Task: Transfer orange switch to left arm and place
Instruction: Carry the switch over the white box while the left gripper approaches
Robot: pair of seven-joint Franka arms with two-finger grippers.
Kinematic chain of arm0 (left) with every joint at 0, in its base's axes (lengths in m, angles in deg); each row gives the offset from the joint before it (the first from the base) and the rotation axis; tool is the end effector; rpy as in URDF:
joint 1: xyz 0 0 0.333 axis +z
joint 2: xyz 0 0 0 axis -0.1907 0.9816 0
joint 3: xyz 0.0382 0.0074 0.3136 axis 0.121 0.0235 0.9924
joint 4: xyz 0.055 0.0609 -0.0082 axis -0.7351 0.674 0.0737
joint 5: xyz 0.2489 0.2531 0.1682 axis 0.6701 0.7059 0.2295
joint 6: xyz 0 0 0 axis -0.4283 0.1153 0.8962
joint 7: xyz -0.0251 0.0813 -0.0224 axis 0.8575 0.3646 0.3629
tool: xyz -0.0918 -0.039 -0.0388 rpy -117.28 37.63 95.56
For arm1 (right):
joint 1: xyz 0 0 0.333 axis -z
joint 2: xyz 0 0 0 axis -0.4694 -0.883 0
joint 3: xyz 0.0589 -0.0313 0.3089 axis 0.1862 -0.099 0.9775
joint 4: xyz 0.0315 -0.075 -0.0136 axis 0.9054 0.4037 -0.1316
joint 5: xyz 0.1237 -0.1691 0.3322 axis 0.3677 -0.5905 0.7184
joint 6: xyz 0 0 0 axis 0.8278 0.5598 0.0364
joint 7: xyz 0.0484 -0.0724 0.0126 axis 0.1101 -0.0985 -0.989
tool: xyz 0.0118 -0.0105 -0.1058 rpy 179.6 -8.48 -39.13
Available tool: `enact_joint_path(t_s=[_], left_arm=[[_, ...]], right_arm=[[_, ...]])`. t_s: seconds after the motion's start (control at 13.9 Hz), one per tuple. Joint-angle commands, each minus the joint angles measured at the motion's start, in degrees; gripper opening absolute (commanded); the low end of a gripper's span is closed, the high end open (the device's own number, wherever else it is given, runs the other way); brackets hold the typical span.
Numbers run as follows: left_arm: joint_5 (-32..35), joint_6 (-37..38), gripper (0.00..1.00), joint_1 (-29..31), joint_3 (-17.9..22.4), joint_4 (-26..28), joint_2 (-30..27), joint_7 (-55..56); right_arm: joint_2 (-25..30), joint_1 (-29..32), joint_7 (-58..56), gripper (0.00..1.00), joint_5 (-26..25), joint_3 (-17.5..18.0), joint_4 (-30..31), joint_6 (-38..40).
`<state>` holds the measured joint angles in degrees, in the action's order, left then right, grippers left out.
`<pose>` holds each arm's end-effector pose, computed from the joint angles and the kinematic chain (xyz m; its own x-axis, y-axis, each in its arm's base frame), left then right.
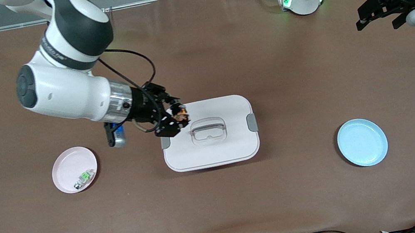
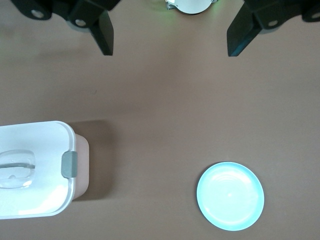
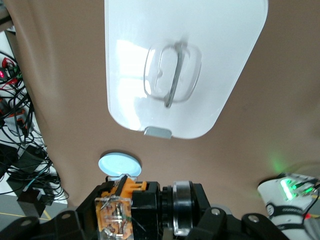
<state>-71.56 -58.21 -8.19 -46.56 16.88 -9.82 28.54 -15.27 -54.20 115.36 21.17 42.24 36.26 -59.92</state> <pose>0.5184 -0.0850 0.6563 0.9945 -0.0834 -0.0635 -0.0738 -0.9871 0.1418 0.6148 0.3835 0.5377 0.1851 -0.7682 -0.6128 -0.9821 -0.1666 -0.0879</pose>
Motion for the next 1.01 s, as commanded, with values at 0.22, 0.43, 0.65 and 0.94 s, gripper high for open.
enact_joint_path(t_s=[0.22,0.43,0.65,0.94], left_arm=[[-9.50,0.22,1.00,-0.87,-0.51,-0.70,1.69,6.17],[-13.97,-1.18,1.00,-1.84,-0.43,-0.79,2.65,6.62],[-19.00,-3.99,1.00,-2.36,-0.51,-0.88,4.50,14.59],[-23.48,-11.45,1.00,-5.44,-1.48,-0.88,6.43,20.50]], right_arm=[[-5.95,-4.99,11.15,0.00,2.37,1.47,-8.81,-7.24],[-7.97,-7.71,15.89,0.00,2.37,1.65,-10.82,-10.66],[-10.52,-10.18,20.99,0.00,2.63,1.91,-12.67,-15.58],[-11.76,-11.24,24.17,0.00,2.63,3.75,-13.20,-20.78]])
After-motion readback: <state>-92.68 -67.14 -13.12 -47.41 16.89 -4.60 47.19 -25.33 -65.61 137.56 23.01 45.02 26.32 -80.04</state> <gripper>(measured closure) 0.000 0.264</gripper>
